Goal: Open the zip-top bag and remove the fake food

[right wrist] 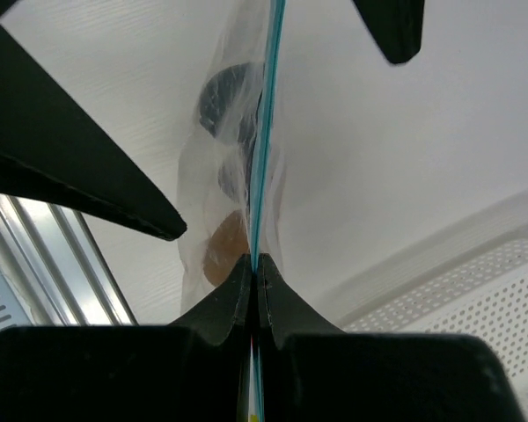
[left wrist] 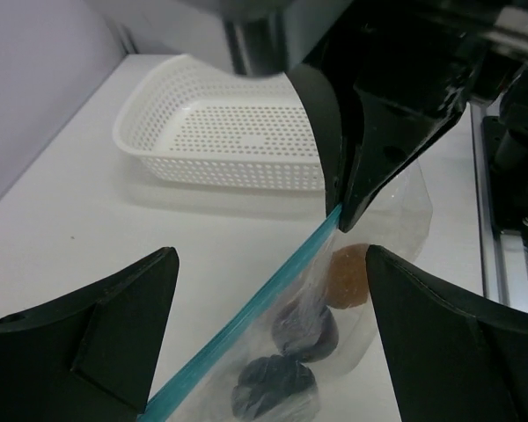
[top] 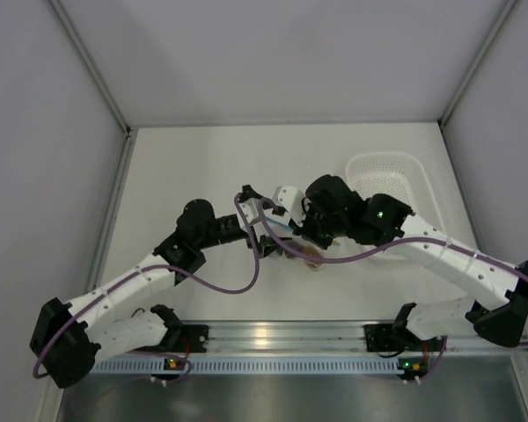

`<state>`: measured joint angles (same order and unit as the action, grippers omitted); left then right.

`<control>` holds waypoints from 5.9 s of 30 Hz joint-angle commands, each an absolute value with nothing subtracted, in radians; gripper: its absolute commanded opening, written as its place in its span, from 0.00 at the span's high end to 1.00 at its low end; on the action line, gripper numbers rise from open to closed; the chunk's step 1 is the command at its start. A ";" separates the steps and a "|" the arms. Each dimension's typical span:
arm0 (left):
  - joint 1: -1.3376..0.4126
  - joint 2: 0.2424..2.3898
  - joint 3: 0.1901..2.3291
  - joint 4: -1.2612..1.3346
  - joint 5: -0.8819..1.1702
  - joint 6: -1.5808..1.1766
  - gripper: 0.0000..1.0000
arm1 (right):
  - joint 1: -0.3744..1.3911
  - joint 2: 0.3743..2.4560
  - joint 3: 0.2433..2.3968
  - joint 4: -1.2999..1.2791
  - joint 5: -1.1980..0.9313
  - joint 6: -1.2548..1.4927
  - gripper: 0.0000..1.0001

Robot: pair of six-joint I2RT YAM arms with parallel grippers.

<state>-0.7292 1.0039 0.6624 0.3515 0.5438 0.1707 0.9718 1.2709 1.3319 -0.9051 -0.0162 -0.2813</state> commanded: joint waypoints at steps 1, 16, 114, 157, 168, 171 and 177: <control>-0.733 1.061 0.741 0.338 0.666 0.184 0.08 | 0.992 1.220 1.381 -0.859 -0.060 -0.302 1.00; -0.735 1.154 0.822 0.232 0.741 0.213 0.60 | 0.997 1.197 1.382 -0.838 -0.064 -0.304 1.00; -0.825 1.354 1.157 0.299 0.957 0.014 0.55 | 0.802 0.681 0.991 -0.495 -0.207 0.012 1.00; -0.834 1.324 1.083 0.299 0.833 0.064 0.86 | 0.801 0.755 1.040 -0.502 -0.118 0.135 1.00; -0.834 1.328 1.075 0.299 0.818 0.071 0.95 | 0.801 0.749 1.037 -0.497 -0.118 0.135 1.00; -0.834 1.322 1.075 0.298 0.807 0.069 1.00 | 0.801 0.747 1.039 -0.500 -0.106 0.135 1.00; -0.802 1.302 1.066 0.227 0.863 0.107 1.00 | 0.801 0.680 1.019 -0.462 -0.068 0.130 1.00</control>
